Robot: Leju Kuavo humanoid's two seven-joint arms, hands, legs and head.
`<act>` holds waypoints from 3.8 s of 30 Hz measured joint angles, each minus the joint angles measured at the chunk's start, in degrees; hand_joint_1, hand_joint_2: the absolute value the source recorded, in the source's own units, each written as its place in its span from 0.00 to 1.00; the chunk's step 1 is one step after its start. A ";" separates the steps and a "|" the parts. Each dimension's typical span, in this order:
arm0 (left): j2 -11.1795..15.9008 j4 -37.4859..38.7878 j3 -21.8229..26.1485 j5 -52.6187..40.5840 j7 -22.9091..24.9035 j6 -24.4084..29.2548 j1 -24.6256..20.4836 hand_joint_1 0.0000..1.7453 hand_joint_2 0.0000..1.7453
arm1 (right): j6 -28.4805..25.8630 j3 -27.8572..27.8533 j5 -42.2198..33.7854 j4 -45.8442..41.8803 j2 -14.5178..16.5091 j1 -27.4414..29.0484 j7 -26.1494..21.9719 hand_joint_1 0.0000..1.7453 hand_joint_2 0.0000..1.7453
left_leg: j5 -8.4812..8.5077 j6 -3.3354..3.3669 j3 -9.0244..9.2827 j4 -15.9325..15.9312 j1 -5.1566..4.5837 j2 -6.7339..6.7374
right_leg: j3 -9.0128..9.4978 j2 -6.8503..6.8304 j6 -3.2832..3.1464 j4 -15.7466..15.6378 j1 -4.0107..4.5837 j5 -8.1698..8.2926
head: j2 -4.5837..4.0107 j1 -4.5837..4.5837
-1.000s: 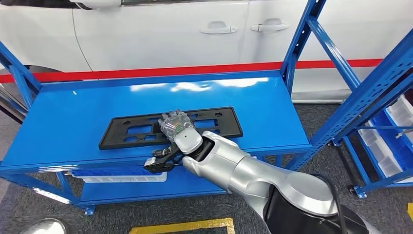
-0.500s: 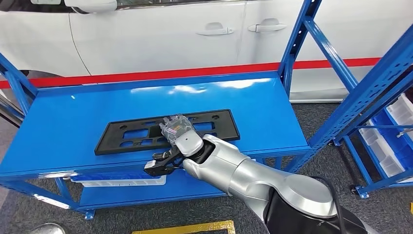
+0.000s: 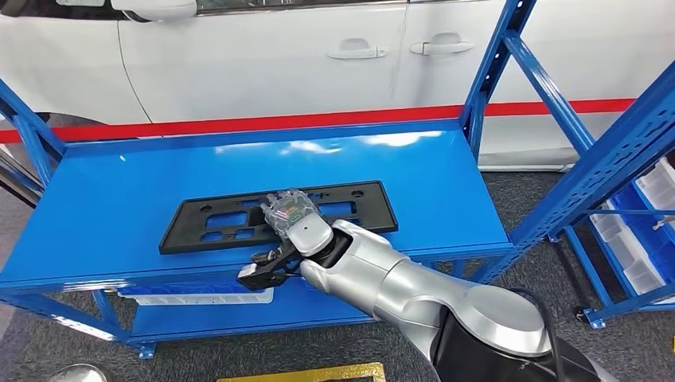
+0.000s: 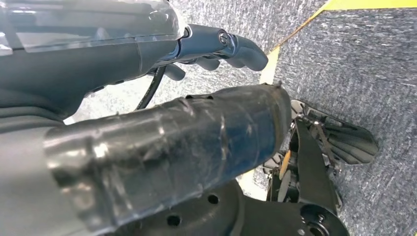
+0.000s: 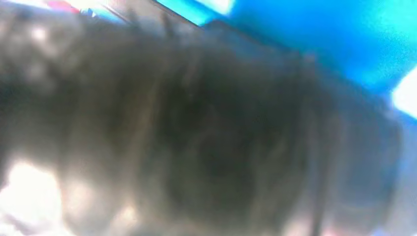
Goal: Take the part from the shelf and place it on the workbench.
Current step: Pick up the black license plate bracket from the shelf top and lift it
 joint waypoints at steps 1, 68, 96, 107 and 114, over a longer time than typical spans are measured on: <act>0.01 0.00 0.01 0.00 -0.02 0.00 -0.02 0.00 0.00 | -0.09 0.01 0.03 0.21 -0.01 -0.04 0.01 0.00 0.00 | 0.00 -0.28 0.00 -0.05 -0.04 0.00 | 0.08 0.08 -0.08 -0.16 0.14 -0.07 | 0.00 -0.01; 0.04 0.07 0.74 0.49 -1.03 -0.78 0.28 0.00 0.25 | -8.51 -2.15 5.89 6.20 -0.15 0.03 -4.78 1.00 1.00 | -1.20 -2.01 1.43 -0.01 0.66 -0.13 | -0.14 0.17 -0.41 0.02 -0.28 0.33 | 0.00 0.01; 0.51 0.07 0.78 0.56 -5.24 -2.72 0.70 0.00 1.00 | 1.47 -26.55 25.23 -12.41 -10.03 -19.55 -7.12 1.00 1.00 | -1.09 -1.91 1.09 0.00 0.66 -0.13 | -0.47 0.17 -0.26 0.03 -0.29 0.43 | 0.00 -0.01; 0.60 0.07 0.77 0.01 -5.83 -2.83 0.69 0.00 1.00 | 2.40 -30.52 25.35 -15.97 -11.86 -18.88 -7.77 1.00 1.00 | -1.10 -1.91 1.06 0.00 0.66 -0.13 | -0.48 0.17 -0.26 0.02 -0.29 0.43 | 0.00 0.00; 0.60 0.07 0.79 1.45 -6.43 -3.39 0.69 0.00 1.00 | 5.20 -34.03 19.71 -15.57 -12.56 -18.23 -8.86 1.00 1.00 | -1.11 -1.89 1.02 0.06 0.65 -0.14 | -0.51 0.17 -0.23 -0.01 -0.33 0.45 | 0.00 -0.01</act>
